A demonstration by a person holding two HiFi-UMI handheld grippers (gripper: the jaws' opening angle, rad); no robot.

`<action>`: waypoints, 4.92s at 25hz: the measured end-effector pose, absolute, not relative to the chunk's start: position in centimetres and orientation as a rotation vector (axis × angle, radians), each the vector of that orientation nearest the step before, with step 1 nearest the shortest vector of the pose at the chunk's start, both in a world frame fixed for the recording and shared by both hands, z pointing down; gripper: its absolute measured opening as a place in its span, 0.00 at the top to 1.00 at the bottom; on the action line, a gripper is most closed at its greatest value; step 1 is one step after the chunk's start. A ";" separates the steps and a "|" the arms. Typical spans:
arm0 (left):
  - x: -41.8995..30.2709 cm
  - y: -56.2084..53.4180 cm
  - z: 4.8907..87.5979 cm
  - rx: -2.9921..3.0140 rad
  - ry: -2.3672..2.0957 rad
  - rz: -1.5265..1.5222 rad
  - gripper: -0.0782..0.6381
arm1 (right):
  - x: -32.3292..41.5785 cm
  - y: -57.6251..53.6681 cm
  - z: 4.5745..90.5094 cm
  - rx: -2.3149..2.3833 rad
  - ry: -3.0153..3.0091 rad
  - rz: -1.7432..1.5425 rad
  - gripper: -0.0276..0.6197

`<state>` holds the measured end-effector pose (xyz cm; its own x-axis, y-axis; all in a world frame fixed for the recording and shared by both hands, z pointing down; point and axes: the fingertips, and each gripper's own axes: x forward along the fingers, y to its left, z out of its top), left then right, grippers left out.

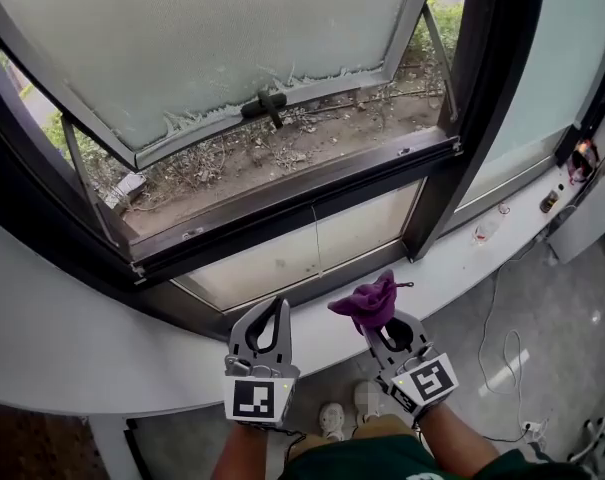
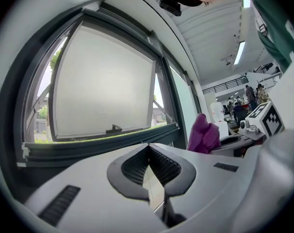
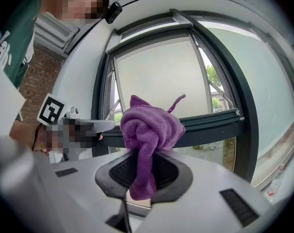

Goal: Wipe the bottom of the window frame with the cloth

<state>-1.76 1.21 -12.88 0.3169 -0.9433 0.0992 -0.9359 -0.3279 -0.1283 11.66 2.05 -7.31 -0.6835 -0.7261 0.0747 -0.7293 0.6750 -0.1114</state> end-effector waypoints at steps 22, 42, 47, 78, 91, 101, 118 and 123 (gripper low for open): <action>-14.1 2.7 -2.0 -2.445 2.062 -0.283 0.88 | -4.3 2.8 -0.4 0.919 -2.894 0.257 0.85; -25.5 2.5 21.1 -2.133 2.515 -0.489 0.88 | -19.3 0.1 24.0 0.416 -2.846 0.442 0.85; -27.7 2.7 28.4 -2.265 2.478 -0.490 0.88 | -22.7 -0.1 31.8 0.563 -2.735 0.452 0.85; -31.8 2.6 41.8 -2.249 2.617 -0.521 0.88 | -31.1 2.5 52.8 0.402 -2.534 0.579 0.85; -31.9 2.7 42.5 -2.264 2.644 -0.545 0.88 | -31.2 1.6 54.2 0.378 -2.427 0.550 0.85; -31.1 2.8 43.2 -2.277 2.663 -0.567 0.88 | -29.0 1.0 55.4 0.346 -2.355 0.507 0.85; -26.1 0.1 42.3 -2.320 2.582 -0.592 0.88 | -22.8 -1.3 55.4 0.360 -2.307 0.518 0.85; -23.8 -1.2 42.4 -2.356 2.540 -0.601 0.88 | -20.4 -2.2 55.6 0.385 -2.299 0.539 0.85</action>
